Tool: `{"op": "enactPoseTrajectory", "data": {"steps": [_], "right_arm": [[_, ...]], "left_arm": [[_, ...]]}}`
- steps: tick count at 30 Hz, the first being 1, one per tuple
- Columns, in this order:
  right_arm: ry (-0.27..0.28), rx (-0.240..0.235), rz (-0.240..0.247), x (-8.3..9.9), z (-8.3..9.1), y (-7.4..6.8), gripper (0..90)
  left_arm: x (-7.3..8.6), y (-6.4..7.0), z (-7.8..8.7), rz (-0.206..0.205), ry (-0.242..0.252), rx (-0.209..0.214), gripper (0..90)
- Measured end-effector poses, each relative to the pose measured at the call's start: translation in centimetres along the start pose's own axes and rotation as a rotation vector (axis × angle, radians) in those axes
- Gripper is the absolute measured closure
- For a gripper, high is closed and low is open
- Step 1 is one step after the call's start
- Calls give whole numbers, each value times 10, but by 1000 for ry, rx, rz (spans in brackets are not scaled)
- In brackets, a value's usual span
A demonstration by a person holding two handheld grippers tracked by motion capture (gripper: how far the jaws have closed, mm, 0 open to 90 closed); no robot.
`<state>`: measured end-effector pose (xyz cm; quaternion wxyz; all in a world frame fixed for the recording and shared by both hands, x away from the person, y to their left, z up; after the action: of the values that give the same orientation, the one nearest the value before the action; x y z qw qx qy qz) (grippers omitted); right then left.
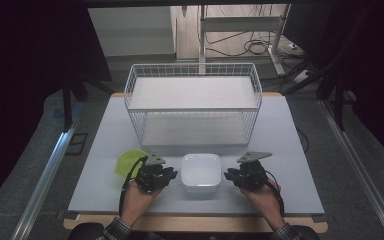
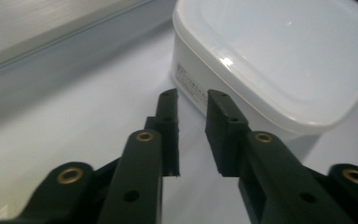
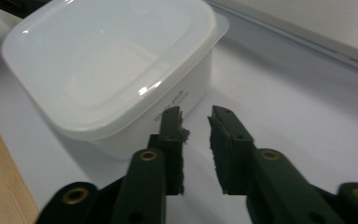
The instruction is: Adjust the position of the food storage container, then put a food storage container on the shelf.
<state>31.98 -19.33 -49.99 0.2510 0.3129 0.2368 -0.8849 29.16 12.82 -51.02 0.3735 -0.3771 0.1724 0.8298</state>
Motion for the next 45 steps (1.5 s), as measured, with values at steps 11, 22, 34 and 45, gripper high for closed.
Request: {"op": "enactPoseTrajectory", "data": {"steps": [11, 22, 34, 45], "right_arm": [[59, -22, 37, 4, 16, 1, 380], [86, -46, 16, 5, 14, 1, 194], [84, -53, 20, 2, 9, -6, 95], [39, -67, 1, -9, 5, -15, 80]], "left_arm": [[19, 4, 19, -12, 49, 51, 313], [22, 8, 13, -81, 67, 19, 112], [13, 13, 9, -104, 74, 57, 46], [-20, 16, -4, -111, 37, 71, 41]]}}
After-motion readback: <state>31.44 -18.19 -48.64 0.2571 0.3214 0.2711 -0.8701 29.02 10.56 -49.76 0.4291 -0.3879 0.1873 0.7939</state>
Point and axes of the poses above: each handheld gripper's, and its own axes: z roughly backward along the jaws, x roughly out of its underside, y roughly to its right, the point moved 1 cm from there along -z, roughly forward along the jaws, and after that the axes turned 13 degrees about -z, right-handed, at the moved point
